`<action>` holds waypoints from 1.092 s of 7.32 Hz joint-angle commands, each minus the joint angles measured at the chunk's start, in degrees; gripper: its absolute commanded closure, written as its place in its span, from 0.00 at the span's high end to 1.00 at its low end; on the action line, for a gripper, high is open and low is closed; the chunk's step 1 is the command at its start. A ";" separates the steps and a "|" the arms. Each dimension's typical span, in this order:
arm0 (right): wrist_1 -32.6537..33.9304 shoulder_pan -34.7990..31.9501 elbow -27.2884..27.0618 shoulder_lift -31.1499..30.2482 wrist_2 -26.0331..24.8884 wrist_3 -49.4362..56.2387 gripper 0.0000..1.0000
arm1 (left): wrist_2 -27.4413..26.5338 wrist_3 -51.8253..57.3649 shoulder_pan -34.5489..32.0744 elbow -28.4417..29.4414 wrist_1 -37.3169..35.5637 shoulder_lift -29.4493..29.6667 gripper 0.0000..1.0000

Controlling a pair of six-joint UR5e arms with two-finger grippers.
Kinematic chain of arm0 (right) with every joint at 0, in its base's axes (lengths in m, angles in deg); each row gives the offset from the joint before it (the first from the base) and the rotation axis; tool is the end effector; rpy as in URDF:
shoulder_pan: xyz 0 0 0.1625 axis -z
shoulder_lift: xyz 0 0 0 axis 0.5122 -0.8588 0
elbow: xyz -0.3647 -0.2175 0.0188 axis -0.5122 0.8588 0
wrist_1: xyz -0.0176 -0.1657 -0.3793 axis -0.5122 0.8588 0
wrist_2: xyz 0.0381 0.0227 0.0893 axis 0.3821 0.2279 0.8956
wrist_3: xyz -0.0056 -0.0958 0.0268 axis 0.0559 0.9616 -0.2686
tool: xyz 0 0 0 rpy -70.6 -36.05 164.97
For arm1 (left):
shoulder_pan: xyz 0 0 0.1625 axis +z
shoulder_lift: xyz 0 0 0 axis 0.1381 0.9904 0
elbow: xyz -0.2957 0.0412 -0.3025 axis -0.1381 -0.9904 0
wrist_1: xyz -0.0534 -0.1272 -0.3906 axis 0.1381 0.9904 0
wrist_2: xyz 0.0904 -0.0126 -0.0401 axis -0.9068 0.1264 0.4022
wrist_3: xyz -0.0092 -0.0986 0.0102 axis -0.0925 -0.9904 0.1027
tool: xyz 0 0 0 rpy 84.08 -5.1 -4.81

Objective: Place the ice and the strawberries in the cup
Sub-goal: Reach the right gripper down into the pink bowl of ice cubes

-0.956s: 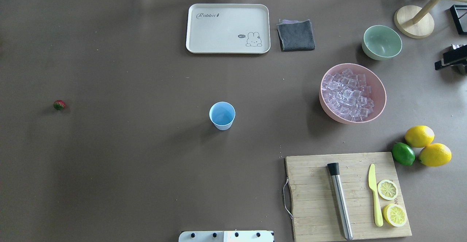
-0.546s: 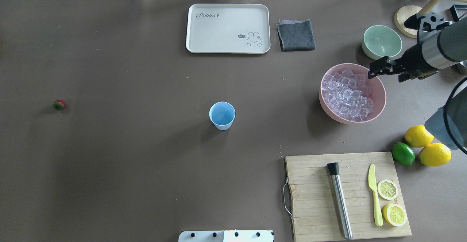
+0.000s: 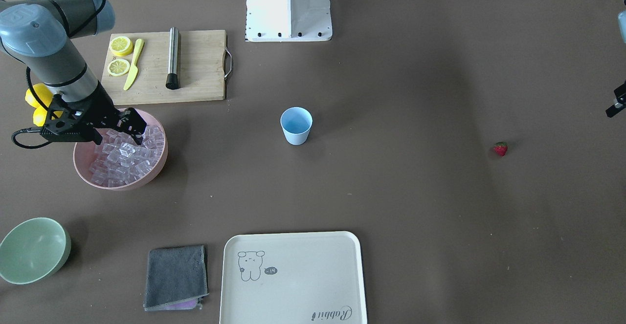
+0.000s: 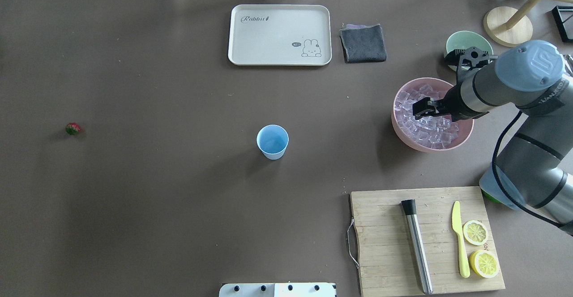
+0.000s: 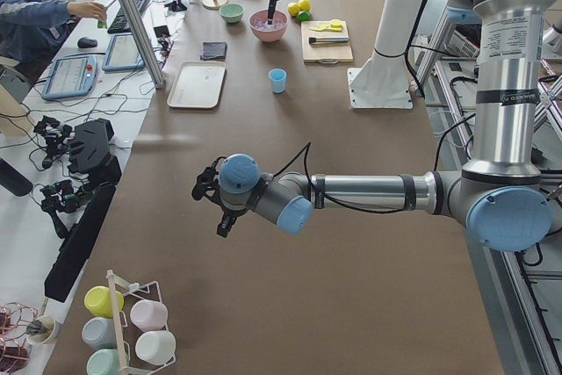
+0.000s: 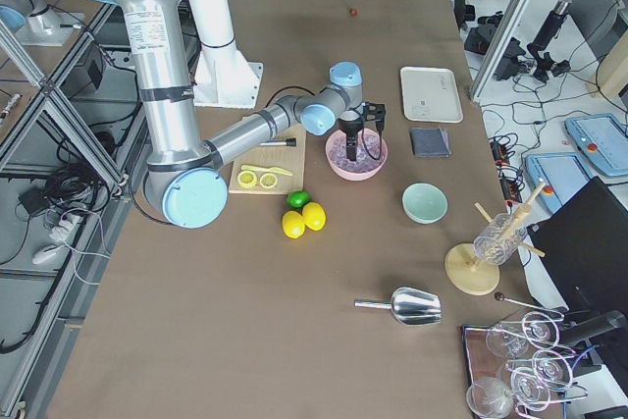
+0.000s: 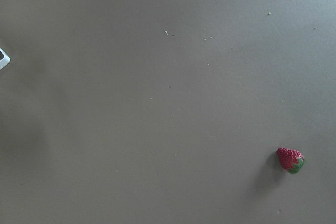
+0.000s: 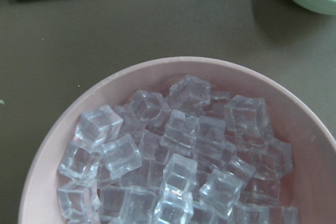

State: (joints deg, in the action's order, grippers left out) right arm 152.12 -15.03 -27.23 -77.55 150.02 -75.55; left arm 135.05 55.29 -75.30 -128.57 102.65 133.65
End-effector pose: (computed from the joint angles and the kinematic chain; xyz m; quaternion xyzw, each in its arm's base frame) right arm -0.3254 -0.4709 0.4195 0.0668 -0.3856 0.0534 0.9187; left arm 0.0033 -0.4993 0.6119 0.1752 0.4426 0.1151 0.8719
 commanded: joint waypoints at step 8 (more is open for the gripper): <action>0.05 -0.47 2.95 2.56 -0.74 3.07 0.70 | -0.07 0.11 0.09 0.17 0.18 -0.12 0.98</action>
State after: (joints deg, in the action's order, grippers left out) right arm 152.16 -15.17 -25.21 -75.89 149.27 -72.74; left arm 134.97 55.40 -75.21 -128.42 102.83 133.53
